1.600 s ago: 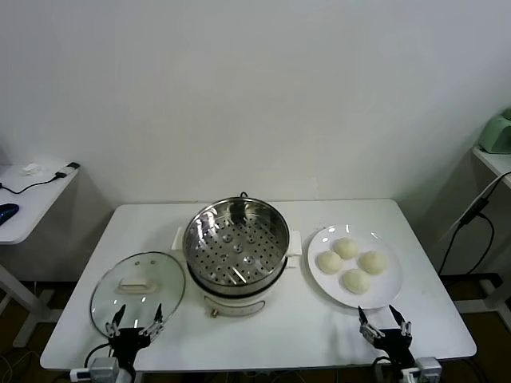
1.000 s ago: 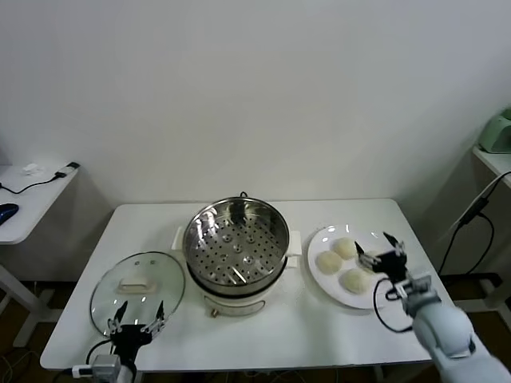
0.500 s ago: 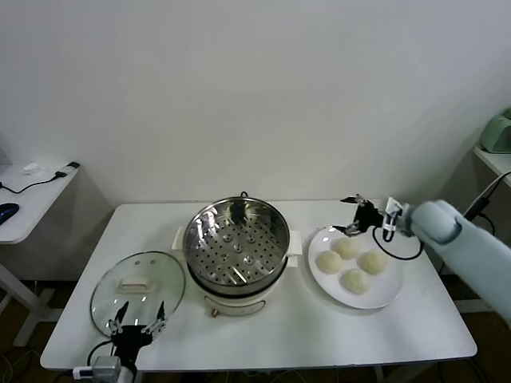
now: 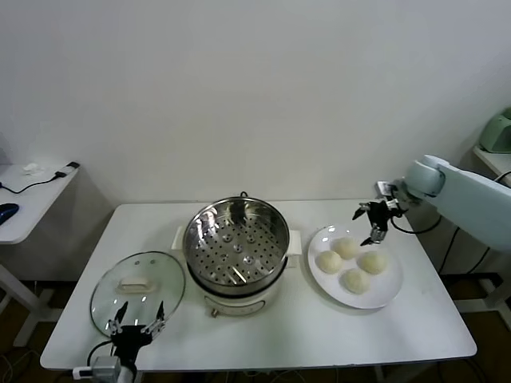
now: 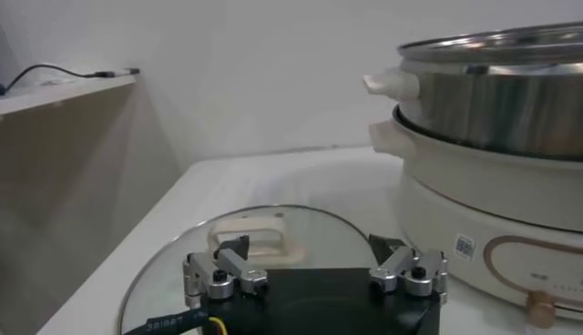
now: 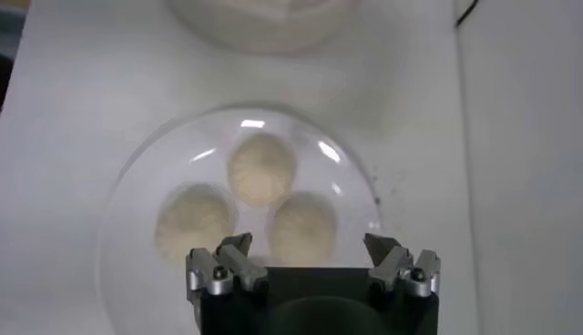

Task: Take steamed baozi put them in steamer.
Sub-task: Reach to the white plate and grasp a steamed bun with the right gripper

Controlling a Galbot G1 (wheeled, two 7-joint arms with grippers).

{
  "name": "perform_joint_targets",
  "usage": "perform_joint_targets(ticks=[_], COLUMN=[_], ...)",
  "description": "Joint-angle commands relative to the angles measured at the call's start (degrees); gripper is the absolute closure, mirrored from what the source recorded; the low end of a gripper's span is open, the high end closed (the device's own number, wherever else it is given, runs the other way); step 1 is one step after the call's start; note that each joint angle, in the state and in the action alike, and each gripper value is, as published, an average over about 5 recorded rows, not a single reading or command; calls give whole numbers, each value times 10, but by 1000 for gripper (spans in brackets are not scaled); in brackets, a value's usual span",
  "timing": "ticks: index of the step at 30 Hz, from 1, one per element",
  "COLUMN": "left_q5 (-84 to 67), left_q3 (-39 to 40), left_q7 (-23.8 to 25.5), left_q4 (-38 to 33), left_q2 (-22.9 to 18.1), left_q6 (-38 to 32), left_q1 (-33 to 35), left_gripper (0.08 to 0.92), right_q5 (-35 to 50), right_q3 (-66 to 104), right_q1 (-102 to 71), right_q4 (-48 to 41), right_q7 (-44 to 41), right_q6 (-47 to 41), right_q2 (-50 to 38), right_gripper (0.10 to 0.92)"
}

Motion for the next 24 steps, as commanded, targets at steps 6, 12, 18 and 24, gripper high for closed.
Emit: perform_joint_targets(ticks=[6,12,18,24], left_q5=[2,6,8,9], left_q3=[0,4,5,5], left_q7=[0,1,1,1], left_q4=[5,7,7,8], left_q2=[-1,-3,-4,-2], left_q6=[-1,0,1,1], left_q1=[2,0,2,3], left_gripper=[177,177,177,177], right_q5=[-37,-54,-60,-65], right_q3=[11,54,67,73], right_q1=[-67,-92,-104,-105], right_q4=[-141,-193,-211,-225], right_q7=[21,27,19,15], right_q6=[-17,-9,-9,-9], right_q2=[105,135,149,158], right_gripper=[203,203,203,203])
